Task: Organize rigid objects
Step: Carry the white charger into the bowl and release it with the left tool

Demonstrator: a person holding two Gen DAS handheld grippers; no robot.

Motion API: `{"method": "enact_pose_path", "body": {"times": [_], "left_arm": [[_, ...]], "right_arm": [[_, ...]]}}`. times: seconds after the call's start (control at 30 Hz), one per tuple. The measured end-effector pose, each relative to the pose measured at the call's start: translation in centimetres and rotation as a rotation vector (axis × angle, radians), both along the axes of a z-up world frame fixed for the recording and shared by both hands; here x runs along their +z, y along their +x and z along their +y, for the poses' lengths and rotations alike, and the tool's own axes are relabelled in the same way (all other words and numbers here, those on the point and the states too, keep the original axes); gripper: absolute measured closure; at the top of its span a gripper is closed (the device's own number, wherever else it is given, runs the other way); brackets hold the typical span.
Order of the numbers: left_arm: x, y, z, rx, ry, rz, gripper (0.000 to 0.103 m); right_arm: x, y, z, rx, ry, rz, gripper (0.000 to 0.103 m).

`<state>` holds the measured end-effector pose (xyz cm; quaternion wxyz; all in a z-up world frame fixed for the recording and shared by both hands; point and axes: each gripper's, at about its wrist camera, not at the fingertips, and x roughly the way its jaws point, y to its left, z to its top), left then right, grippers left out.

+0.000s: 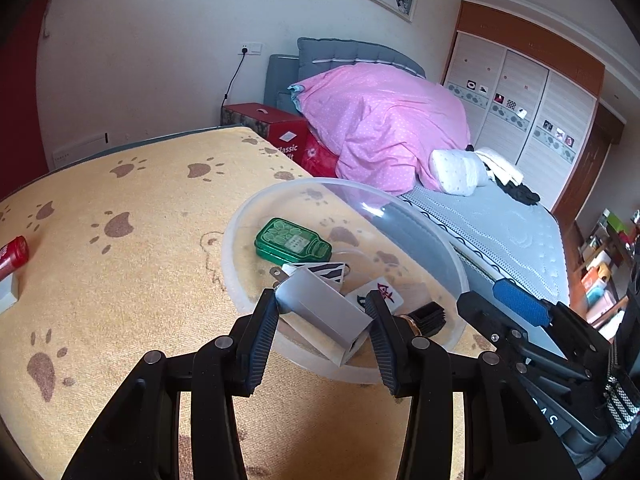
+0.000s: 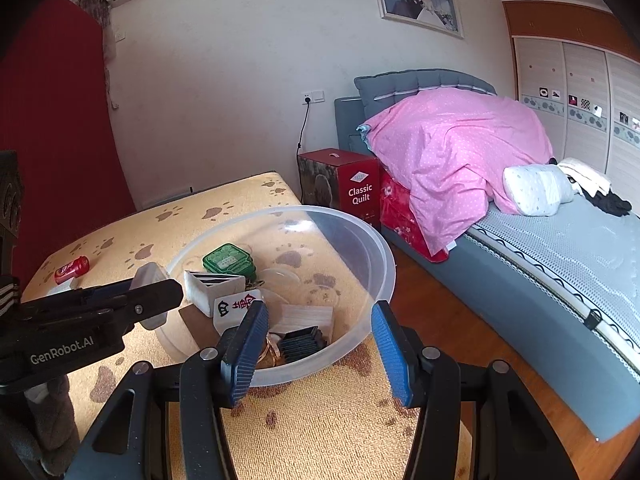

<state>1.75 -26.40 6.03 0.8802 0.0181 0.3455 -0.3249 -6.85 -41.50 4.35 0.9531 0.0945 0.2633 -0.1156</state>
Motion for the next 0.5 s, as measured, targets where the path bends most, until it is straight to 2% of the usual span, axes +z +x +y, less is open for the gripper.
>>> {"method": "enact_pose_path", "body": {"times": [0.07,0.13,0.17,0.2,0.5], "left_arm": [[-0.2,0.2,-0.3,-0.006,-0.012,0.002,0.057],[-0.6,0.4,-0.4,-0.010,-0.019,-0.001,0.051],[-0.7,0.4,-0.4,-0.010,-0.019,0.001,0.037],[-0.8,0.4,-0.2,-0.005,-0.023,-0.001,0.027],[-1.2,0.5,1.3,0.022,-0.021,0.008,0.027]], "right_arm": [[-0.1,0.0,0.0,-0.001,0.001,0.002,0.046],[-0.1,0.0,-0.1,-0.003,0.002,0.001,0.046],[-0.1,0.0,-0.1,-0.004,0.003,0.000,0.046],[-0.1,0.0,-0.1,-0.006,0.003,0.000,0.046],[-0.1,0.0,0.0,-0.006,0.004,0.001,0.046]]}}
